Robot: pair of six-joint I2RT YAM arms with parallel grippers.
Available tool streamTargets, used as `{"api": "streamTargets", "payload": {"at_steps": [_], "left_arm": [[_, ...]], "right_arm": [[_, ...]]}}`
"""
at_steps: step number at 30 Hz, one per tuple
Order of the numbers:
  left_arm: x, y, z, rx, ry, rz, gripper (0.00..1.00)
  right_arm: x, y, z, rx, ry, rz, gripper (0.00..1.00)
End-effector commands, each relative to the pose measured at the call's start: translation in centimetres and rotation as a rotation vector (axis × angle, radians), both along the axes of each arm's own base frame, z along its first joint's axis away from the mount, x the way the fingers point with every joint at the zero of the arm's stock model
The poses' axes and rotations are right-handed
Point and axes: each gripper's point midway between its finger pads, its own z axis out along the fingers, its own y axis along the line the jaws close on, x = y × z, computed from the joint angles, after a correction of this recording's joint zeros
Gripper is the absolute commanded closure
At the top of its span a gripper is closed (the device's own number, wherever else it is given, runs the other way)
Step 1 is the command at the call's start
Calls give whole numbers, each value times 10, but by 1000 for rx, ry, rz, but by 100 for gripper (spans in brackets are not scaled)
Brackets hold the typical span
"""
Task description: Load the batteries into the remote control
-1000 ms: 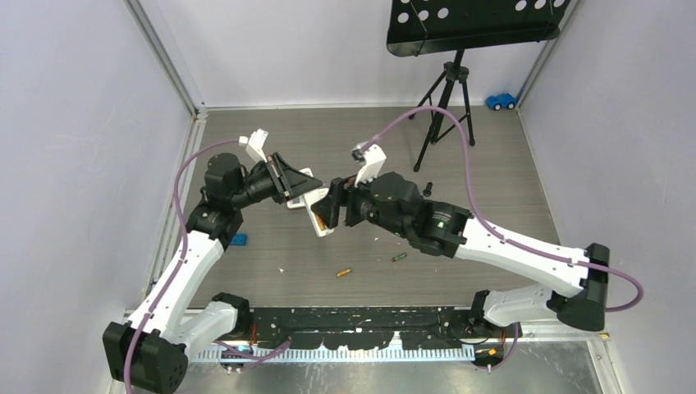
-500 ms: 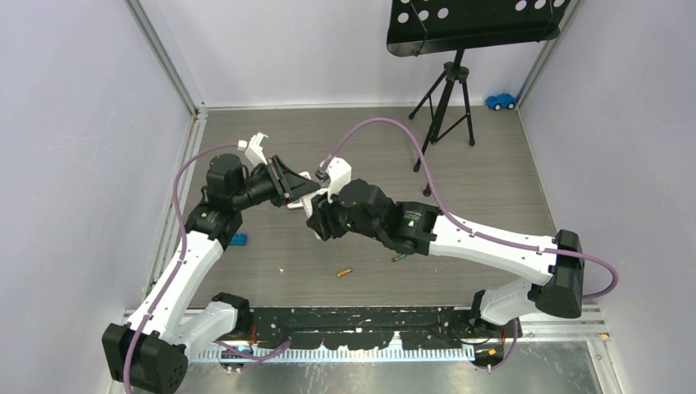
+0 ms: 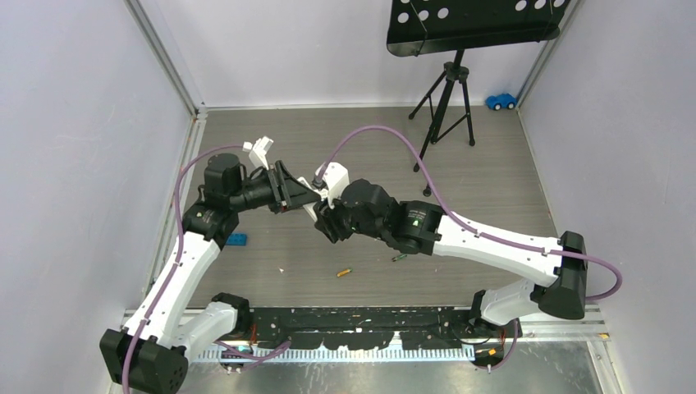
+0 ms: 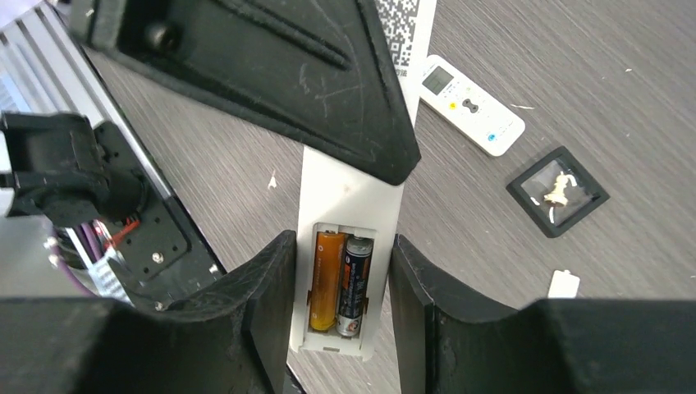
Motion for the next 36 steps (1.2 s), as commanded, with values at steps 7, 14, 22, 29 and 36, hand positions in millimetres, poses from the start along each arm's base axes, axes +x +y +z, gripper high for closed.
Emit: {"api": "streamTargets", "payload": {"at_steps": [7,14,22,29,36], "left_arm": [[-33,-8,22,-82,-63,-176,95],[-14,7,2,50,-93,-33,100],[24,81,-56,432,-56,397,100],[27,66,-63,386,-54,333,100],[38,22,-75,92,45,251,100]], "right_arm": [[-11,-7,37,-3,-118,141,84],[-6,-13,43,41,-67,39,28],[4,-55,4,53,85,-228,26],[55,-131,-56,-48,192,-528,26],[83,-166,-103,-126,331,-645,28]]}}
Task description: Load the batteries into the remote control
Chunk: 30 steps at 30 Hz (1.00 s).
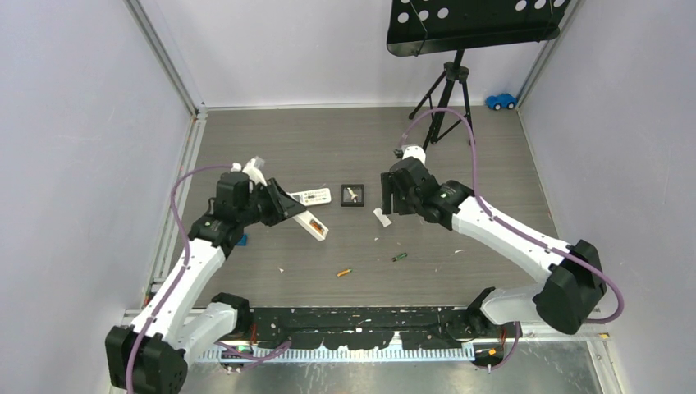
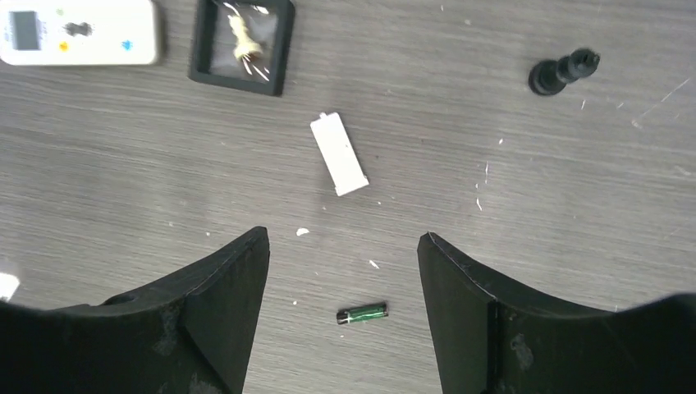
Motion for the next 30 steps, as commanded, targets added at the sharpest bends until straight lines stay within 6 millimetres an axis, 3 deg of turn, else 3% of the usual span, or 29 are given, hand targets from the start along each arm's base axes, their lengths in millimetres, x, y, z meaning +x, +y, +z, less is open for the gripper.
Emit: {"api": "streamTargets", "payload": {"at_steps": [1,8,16,26,30], "left_arm": [[18,-36,9,-258,-28,-36,100],[39,-65,-40,-329,47,69,100],[60,-78,-71,-301,28,180,99],[55,-79,-122,-239,134,223,80],[47,-69,-130,-220,156,261,64]], "right_arm": [[-6,10,-15,49,72,28,28],[-9,13,-33,57,105,36,29],[-21,22,-50,134,148,53,29],[-33,48,-52,264,207,116,30],[-36,61,-54,346,247,105,30]]}}
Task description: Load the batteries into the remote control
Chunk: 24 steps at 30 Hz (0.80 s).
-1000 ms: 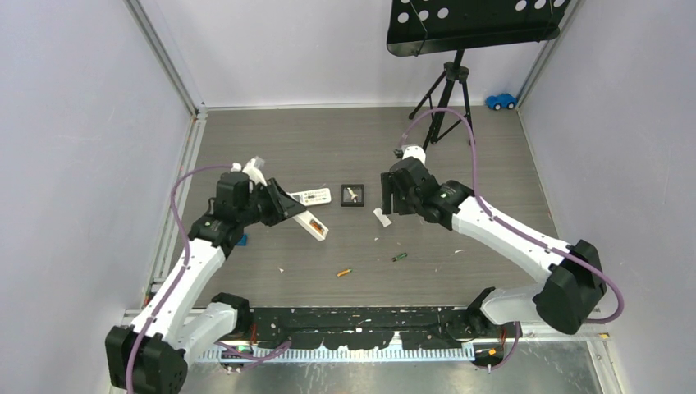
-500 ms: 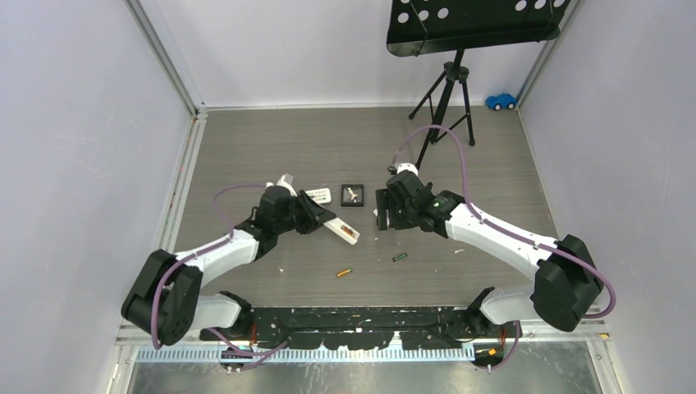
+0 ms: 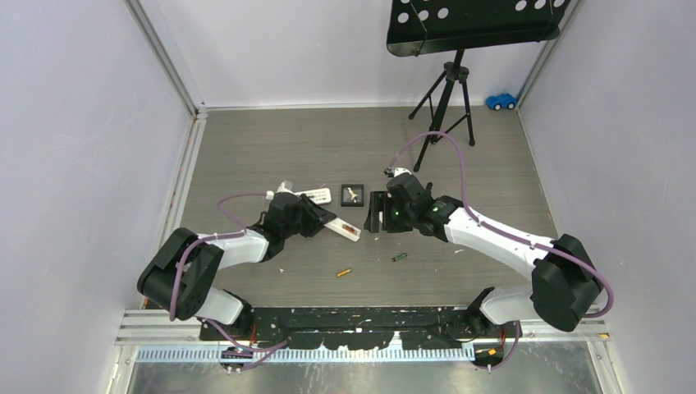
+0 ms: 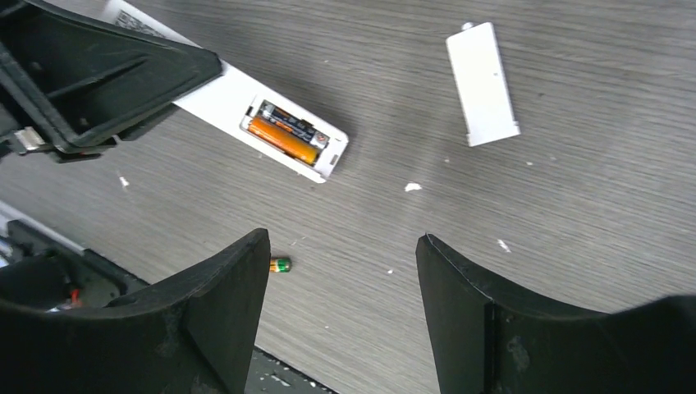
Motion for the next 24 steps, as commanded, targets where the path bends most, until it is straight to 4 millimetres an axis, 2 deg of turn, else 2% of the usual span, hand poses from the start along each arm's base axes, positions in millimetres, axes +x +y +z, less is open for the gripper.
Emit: {"api": "streamTargets", "payload": {"at_steps": [1,7,10,14,16,21,24], "left_arm": [[1,12,2,22,-28,59,60],[-11,28,5,90,-4,85,31],[-18,41,1,145,35,116,21],[-30,58,-1,213,86,150,12],[-35,64,0,240,96,156,1],[-44,77,4,292,97,163,0],[-45,83,12,313,64,167,0]], "right_arm": [[-1,25,4,143,44,-19,30],[7,30,-6,164,72,-82,31],[12,31,-4,148,60,-81,31],[22,20,0,61,8,-82,31],[29,9,-2,-27,-19,-88,31],[46,-23,-13,-347,-28,-50,30],[51,-21,-22,-450,17,45,30]]}}
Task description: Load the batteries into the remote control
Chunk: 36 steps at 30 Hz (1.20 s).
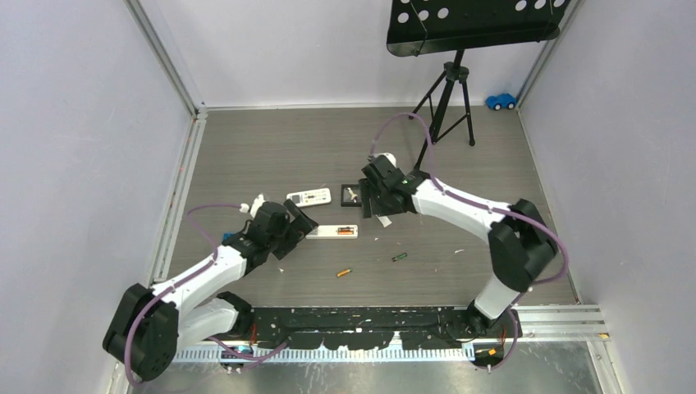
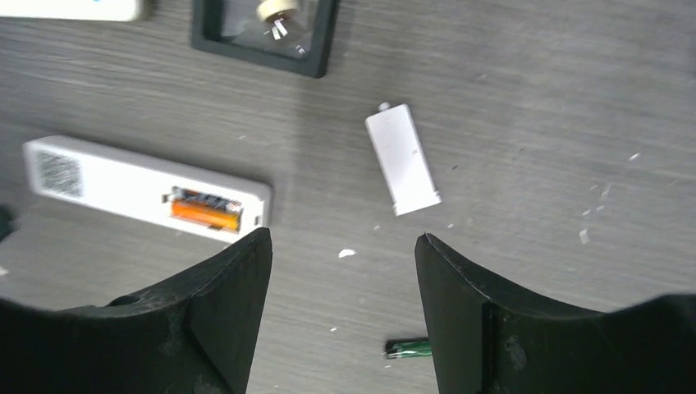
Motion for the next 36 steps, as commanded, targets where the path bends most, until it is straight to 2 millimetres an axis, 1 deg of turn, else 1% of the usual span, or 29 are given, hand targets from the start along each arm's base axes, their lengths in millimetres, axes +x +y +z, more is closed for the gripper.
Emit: {"api": "streamTargets", "payload": {"at_steps": [1,3,5,10,14,16,18,23,25,27,30,32,36], "left_arm": [[3,15,22,80,-65,10,0],[5,15,32,87,-100,-6,0],[6,13,43,89,-135,-35,0],[8,4,64,85,-192,-116,0],[8,-3,71,75,-202,-160,0],[8,-7,73,62,-205,-180,0],[9,-10,74,52,-206,-190,0],[13,-18,81,31,-222,-213,0],[16,-20,84,30,-230,-220,0],[14,-28,89,9,-230,-257,0],[16,-32,94,-2,-236,-277,0],[16,-36,97,-14,-244,-295,0],[16,-45,102,-44,-255,-334,1]], "right_arm": [[6,-20,-11,-248,54,128,30],[9,-18,-16,-293,88,173,31],[11,-20,-26,-340,123,206,31],[16,-19,-40,-319,198,260,33],[21,-24,-50,-309,255,278,37],[21,-24,-55,-303,282,307,37],[16,-24,-60,-301,316,354,38],[18,-25,-69,-326,339,399,42],[20,-24,-74,-333,352,404,46],[21,-24,-78,-337,360,401,50],[19,-26,-84,-332,390,400,61],[12,-24,-87,-292,427,414,69],[9,-26,-85,-274,439,413,79]]}}
